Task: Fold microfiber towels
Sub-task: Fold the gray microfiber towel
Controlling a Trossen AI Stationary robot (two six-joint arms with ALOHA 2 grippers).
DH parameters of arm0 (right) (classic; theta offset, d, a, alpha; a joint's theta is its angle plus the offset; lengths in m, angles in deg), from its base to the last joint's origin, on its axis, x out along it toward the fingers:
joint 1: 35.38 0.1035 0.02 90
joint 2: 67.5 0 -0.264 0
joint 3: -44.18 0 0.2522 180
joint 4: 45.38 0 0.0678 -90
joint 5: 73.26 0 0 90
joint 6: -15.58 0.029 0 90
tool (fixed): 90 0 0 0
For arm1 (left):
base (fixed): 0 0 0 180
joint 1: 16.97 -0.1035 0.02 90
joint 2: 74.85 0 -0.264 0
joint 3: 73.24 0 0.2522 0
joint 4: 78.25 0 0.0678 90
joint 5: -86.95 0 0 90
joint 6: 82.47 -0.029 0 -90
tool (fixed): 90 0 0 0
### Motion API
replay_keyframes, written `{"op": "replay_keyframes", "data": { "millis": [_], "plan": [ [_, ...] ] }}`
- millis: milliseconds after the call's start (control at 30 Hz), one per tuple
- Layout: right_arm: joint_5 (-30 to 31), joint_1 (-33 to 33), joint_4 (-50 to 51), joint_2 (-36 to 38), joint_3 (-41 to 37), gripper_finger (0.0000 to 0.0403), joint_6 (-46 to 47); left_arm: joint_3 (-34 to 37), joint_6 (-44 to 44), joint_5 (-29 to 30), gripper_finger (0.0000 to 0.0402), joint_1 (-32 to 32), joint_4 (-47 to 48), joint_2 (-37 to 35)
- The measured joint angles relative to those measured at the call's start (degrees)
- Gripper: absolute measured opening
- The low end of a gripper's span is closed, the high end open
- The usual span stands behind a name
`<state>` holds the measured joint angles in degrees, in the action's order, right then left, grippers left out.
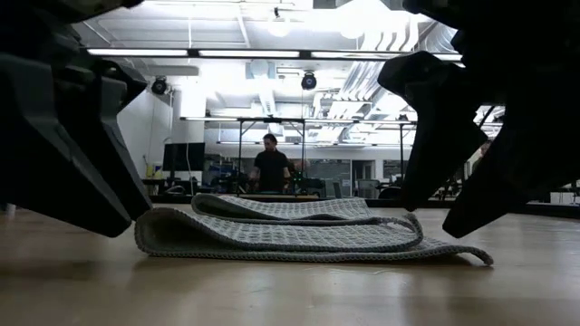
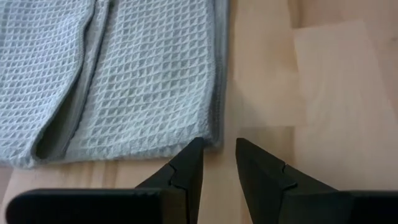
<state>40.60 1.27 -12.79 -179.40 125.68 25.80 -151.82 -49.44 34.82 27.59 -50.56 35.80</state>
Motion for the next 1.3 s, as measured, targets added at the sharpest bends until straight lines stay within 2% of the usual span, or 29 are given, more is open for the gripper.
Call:
{"op": "replay_keyframes", "data": {
  "millis": [333, 1300],
  "plan": [
    [-4.8, -0.7, -2.9, -2.6, 0.0, 0.0155, 0.1, 0.0, 0.3, -0.3, 0.0095, 0.1, -1.3, 0.0],
    [-2.2, -0.7, -1.0, 0.6, -0.3, 0.0155, -1.2, 0.0, 0.4, -1.5, 0.0095, 0.0, -2.0, 0.0]
  ]
}}
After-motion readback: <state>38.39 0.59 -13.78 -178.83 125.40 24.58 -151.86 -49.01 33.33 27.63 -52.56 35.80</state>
